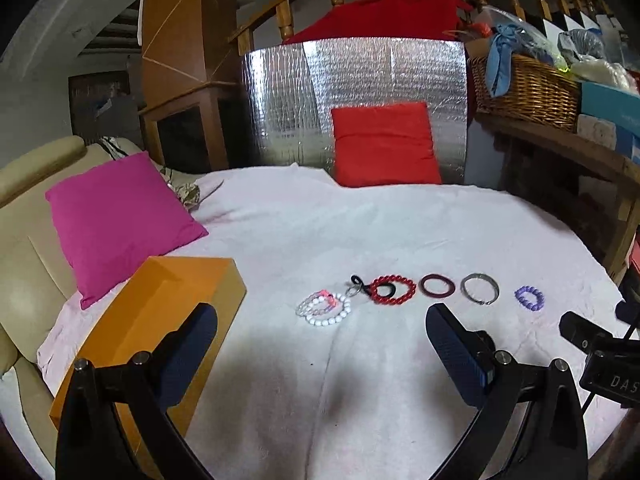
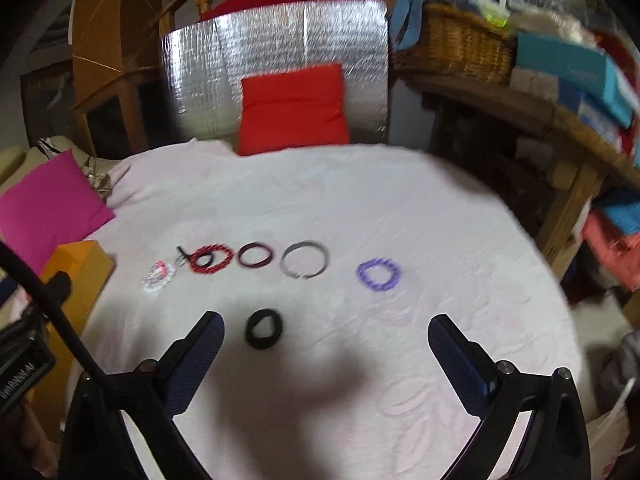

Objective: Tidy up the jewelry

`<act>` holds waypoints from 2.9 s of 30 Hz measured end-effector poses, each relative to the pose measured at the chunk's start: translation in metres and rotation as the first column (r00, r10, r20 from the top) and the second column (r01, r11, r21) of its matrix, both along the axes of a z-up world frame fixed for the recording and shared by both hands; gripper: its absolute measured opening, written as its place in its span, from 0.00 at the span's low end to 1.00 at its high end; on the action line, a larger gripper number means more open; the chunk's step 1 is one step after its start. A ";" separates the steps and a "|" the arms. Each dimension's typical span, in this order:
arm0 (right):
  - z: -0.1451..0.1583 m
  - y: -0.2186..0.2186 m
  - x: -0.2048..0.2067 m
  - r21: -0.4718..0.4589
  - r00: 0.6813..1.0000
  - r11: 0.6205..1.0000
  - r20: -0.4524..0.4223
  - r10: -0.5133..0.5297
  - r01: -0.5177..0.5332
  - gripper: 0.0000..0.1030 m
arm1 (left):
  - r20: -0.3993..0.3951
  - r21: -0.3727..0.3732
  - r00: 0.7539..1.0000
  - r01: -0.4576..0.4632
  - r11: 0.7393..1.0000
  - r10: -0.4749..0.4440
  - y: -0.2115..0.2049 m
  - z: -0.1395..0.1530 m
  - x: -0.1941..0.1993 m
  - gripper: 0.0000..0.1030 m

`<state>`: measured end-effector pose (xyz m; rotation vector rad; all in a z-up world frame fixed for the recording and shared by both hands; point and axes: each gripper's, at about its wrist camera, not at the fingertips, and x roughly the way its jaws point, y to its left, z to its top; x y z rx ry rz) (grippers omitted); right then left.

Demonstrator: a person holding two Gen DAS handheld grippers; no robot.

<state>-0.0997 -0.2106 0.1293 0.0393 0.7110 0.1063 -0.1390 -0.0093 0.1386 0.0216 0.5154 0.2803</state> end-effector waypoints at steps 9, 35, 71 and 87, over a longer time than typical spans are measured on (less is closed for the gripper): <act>-0.018 0.017 0.009 0.031 0.997 0.999 -0.079 0.024 -0.022 1.00 | -0.024 0.002 1.000 -0.013 1.000 0.013 0.011 -0.006 0.003 1.00; -0.019 0.019 0.009 0.034 0.995 0.999 -0.092 0.028 -0.025 1.00 | -0.067 0.005 0.998 -0.006 1.000 0.006 0.009 -0.015 0.011 1.00; -0.027 0.007 0.026 0.075 0.993 0.996 -0.110 0.052 -0.044 1.00 | -0.228 -0.110 0.967 0.088 0.990 -0.112 0.030 -0.048 0.055 1.00; -0.071 -0.074 0.130 0.131 0.970 0.979 -0.211 -0.125 0.155 0.76 | -0.266 -0.241 0.937 0.163 0.957 -0.227 0.034 -0.080 0.096 0.94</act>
